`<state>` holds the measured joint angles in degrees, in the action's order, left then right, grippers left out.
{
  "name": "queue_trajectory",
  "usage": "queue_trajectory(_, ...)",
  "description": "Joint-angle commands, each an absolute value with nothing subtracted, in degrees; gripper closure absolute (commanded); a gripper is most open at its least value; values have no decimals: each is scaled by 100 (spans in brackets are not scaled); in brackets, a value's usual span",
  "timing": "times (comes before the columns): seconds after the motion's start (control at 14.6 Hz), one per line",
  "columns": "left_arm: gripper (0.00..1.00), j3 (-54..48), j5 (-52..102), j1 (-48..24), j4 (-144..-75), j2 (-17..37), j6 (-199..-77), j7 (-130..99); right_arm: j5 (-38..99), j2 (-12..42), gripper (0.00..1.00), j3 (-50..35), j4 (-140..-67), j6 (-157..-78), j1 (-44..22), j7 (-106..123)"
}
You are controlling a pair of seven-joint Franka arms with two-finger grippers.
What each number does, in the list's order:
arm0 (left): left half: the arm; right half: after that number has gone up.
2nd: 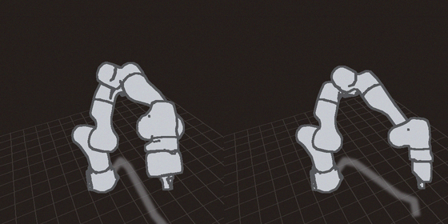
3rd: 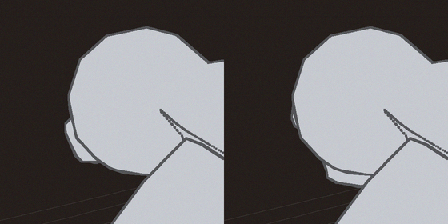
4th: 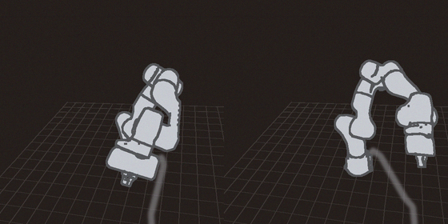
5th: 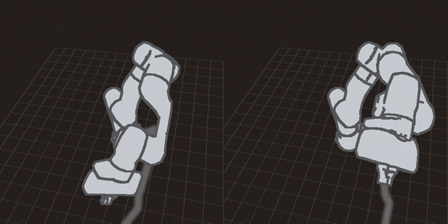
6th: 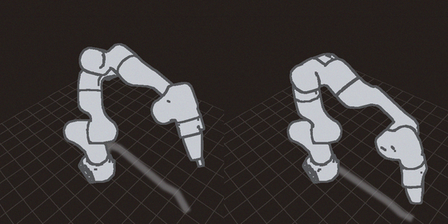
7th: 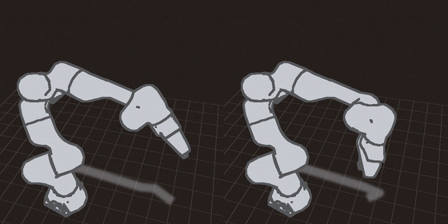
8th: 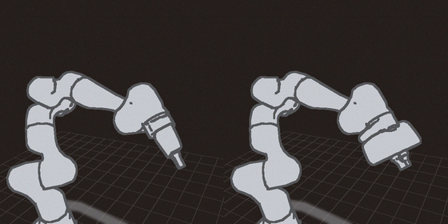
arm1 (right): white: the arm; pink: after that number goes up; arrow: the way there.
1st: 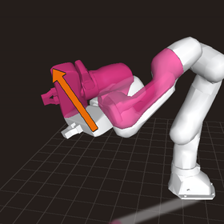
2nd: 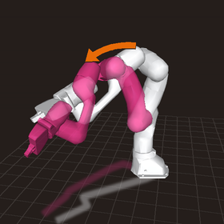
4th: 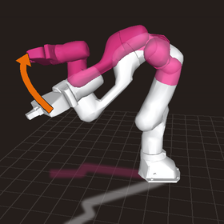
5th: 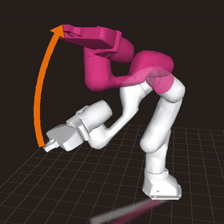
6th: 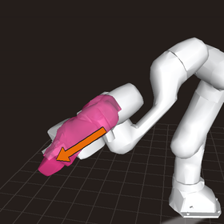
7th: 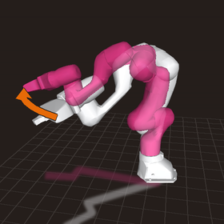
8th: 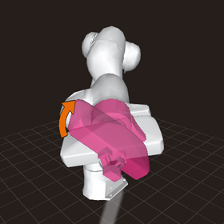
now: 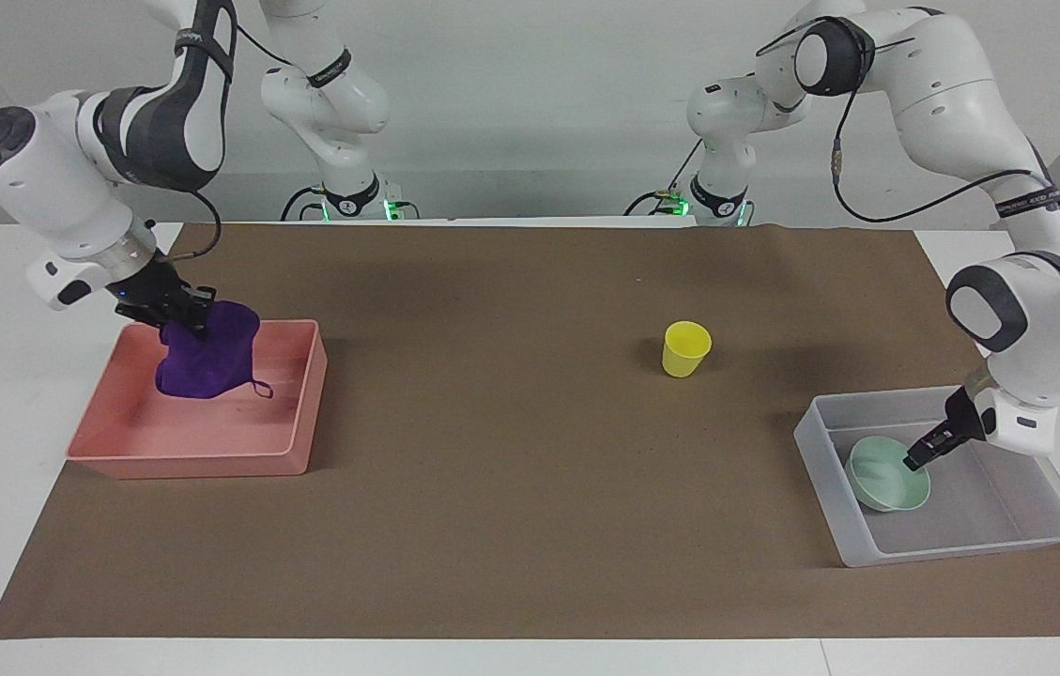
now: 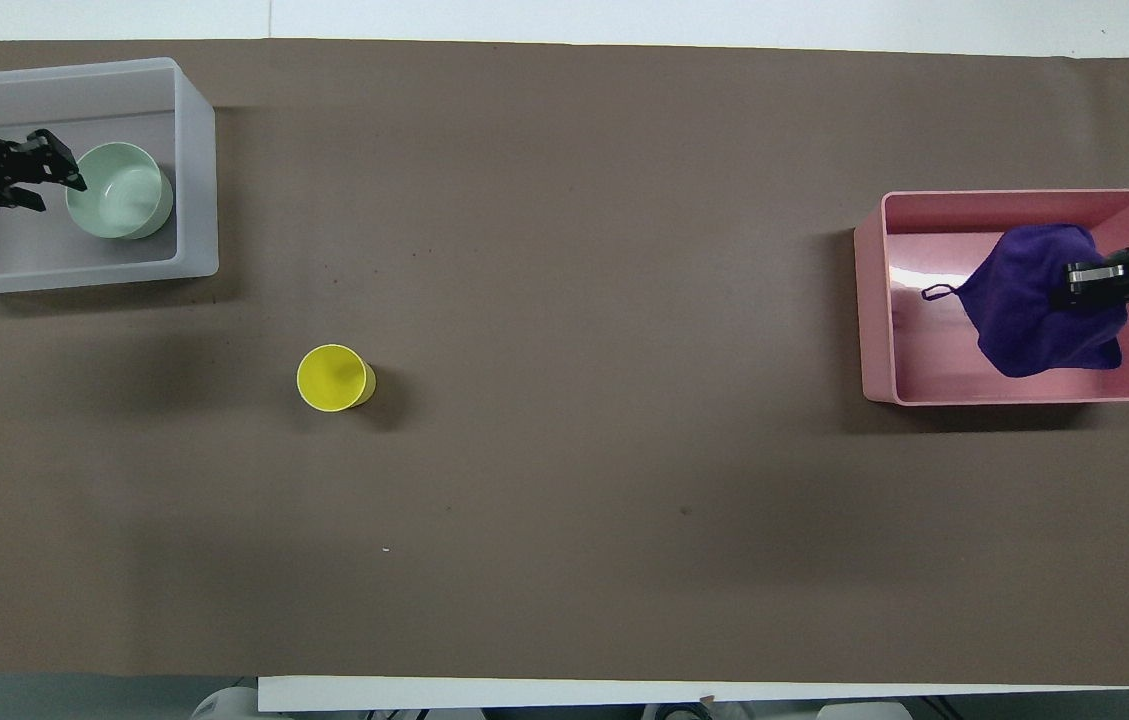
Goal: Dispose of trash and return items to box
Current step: 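Release the bowl and reach the left gripper to the yellow cup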
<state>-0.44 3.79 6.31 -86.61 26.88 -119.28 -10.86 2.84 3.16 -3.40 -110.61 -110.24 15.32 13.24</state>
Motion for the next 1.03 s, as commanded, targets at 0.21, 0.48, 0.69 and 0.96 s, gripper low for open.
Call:
queue_trajectory(0.21,0,-27,255,-462,-9655,927,-10331,-1509,246,765,94,-431,-11741,-12250,1538,1380)
queue_trajectory(0.48,0,-61,167,-1870,-11938,-217,-11158,-2669,237,765,40,-439,-11804,-12191,1494,1380)
queue_trajectory(0.69,0,-70,167,-2451,-13216,-676,-12293,-2997,237,607,1,-483,-11681,-11981,1477,1380)
queue_trajectory(0.96,0,-79,167,-2496,-13289,-668,-12393,-3015,264,291,0,-492,-11163,-11094,1143,1310)
